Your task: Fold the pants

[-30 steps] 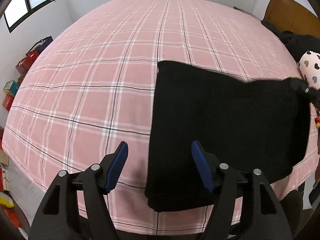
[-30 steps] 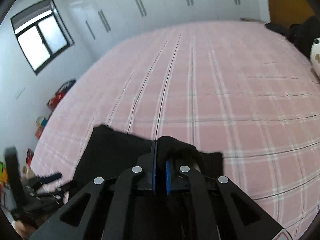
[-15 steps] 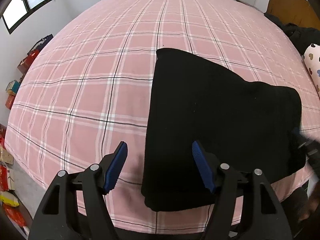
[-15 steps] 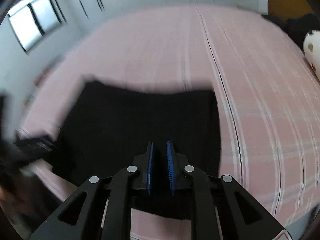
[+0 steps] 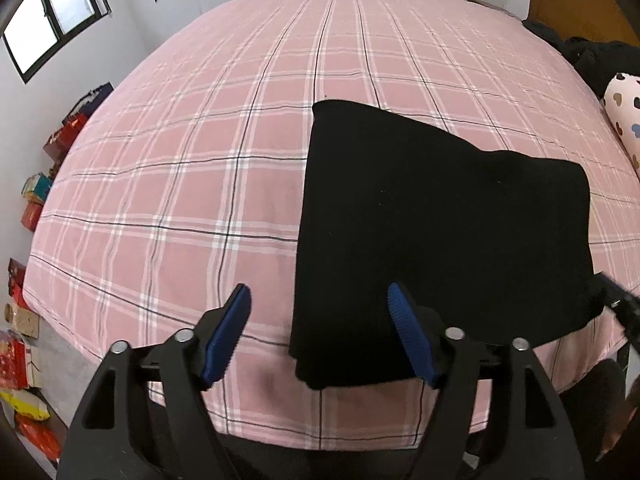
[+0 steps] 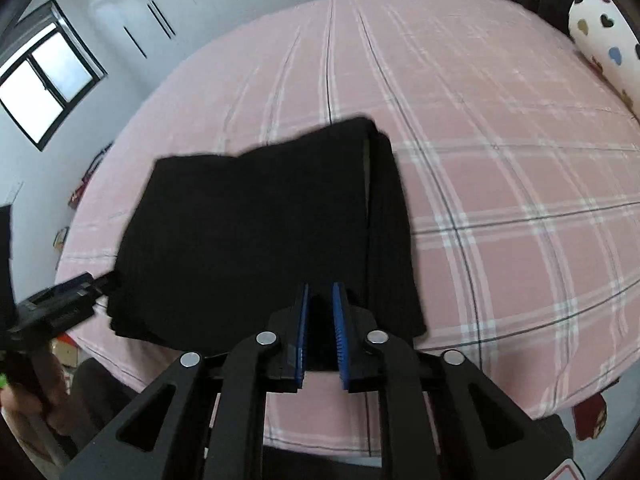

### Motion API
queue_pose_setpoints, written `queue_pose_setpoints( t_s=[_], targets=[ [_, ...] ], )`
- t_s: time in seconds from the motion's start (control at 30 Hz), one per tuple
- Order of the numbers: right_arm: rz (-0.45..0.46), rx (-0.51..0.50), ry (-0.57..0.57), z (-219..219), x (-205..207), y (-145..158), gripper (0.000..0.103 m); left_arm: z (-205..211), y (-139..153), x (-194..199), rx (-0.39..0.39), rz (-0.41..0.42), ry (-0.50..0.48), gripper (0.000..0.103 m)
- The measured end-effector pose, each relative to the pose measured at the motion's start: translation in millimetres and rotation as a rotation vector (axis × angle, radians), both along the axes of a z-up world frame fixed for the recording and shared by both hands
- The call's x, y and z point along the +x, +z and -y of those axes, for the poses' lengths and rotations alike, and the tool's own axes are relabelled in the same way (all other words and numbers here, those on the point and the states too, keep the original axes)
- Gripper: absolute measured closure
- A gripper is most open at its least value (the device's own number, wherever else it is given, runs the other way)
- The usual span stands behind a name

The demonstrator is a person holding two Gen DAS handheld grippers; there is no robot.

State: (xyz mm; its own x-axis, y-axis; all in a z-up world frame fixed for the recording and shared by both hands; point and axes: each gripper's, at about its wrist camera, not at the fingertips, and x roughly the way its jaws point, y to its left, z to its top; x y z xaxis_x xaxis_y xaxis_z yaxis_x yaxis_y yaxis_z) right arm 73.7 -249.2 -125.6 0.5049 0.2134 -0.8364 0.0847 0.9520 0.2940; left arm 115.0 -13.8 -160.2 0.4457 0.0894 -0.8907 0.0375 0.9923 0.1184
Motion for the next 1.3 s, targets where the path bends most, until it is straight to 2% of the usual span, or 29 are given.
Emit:
queue_pose_setpoints(
  t_s=[0.1,0.17,0.23,0.37,0.4,0.43,0.47,0.5,0.6,0.67,0.7,0.73,0.8,0.87,0.97,1.0,1.03,1.1,1.13,1.2,1.3],
  targets=[
    [-0.015,-0.02,0.005,0.9,-5.0,-4.8,0.088,-2.8,2.4,-4.8,-0.007,-0.002,0.0,0.029],
    [-0.036,-0.001,-0.028,7.1,-13.6,-9.4,0.083,-8.5,2.6,-10.0,-0.028,-0.008,0.005,0.025],
    [-0.042,0.03,-0.041,12.9,-21.1,-12.9,0.069,-16.8,1.9,-18.9,-0.05,-0.008,0.009,0.021],
    [-0.052,0.068,-0.051,21.1,-23.6,-14.1,0.066,-27.2,-3.3,-37.6,-0.021,-0.007,0.004,0.021],
    [-0.052,0.071,-0.058,22.0,-20.7,-14.4,0.059,-28.6,-5.1,-40.4,-0.025,-0.013,0.005,0.021],
    [-0.049,0.07,-0.068,23.1,-15.6,-14.6,0.042,-29.7,-6.8,-43.5,-0.033,-0.018,0.006,0.021],
    [-0.056,0.058,-0.078,22.9,-9.4,-16.5,0.036,-29.6,-7.6,-45.4,-0.036,-0.021,0.004,0.021],
    [-0.075,0.052,-0.072,20.7,-2.4,-19.0,0.034,-28.8,-8.1,-47.1,-0.037,-0.023,0.002,0.021],
    [-0.106,0.063,-0.04,11.0,11.7,-30.5,0.034,-24.4,-6.9,-50.7,-0.04,-0.019,-0.012,0.02],
    [-0.1,-0.001,-0.006,-4.4,18.4,-30.0,0.041,-22.8,-4.3,-52.3,-0.044,-0.013,-0.022,0.019],
    [-0.094,-0.025,0.018,-12.0,20.6,-28.6,0.06,-23.1,-2.9,-52.3,-0.047,-0.009,-0.025,0.019],
    [-0.094,-0.084,0.027,-20.8,23.1,-26.7,0.065,-23.1,-1.8,-52.7,-0.05,-0.005,-0.023,0.019],
    [-0.093,-0.09,0.038,-26.8,26.8,-27.2,0.065,-29.8,0.3,-52.8,-0.073,0.003,-0.017,0.019],
    [-0.139,-0.043,0.018,-22.1,33.9,-39.8,0.055,-36.6,0.7,-53.7,-0.091,0.008,-0.006,0.019],
    [-0.149,0.059,-0.056,-9.4,35.1,-48.4,0.052,-48.7,-0.8,-55.7,-0.109,0.011,0.008,0.019],
    [-0.149,0.07,-0.063,-9.1,35.1,-48.1,0.059,-53.4,-1.5,-56.9,-0.122,0.015,0.009,0.019],
    [-0.152,0.116,-0.064,-10.1,36.1,-44.6,0.085,-57.5,-2.2,-58.6,-0.133,0.019,0.004,0.019],
    [-0.146,0.181,-0.07,-17.0,39.7,-29.3,0.086,-63.1,-4.2,-62.3,-0.135,0.026,0.001,0.019],
    [-0.115,0.217,-0.043,-28.4,43.7,-13.0,0.086,-65.4,-5.4,-64.9,-0.136,0.031,-0.001,0.019],
    [-0.064,0.275,0.03,-56.5,54.0,17.7,0.087,-70.5,-7.5,-70.9,-0.151,0.04,-0.01,0.019],
    [-0.005,0.309,0.184,-121.8,78.2,66.4,0.087,-77.0,-10.4,-81.8,-0.18,0.05,-0.019,0.019]
  ],
)
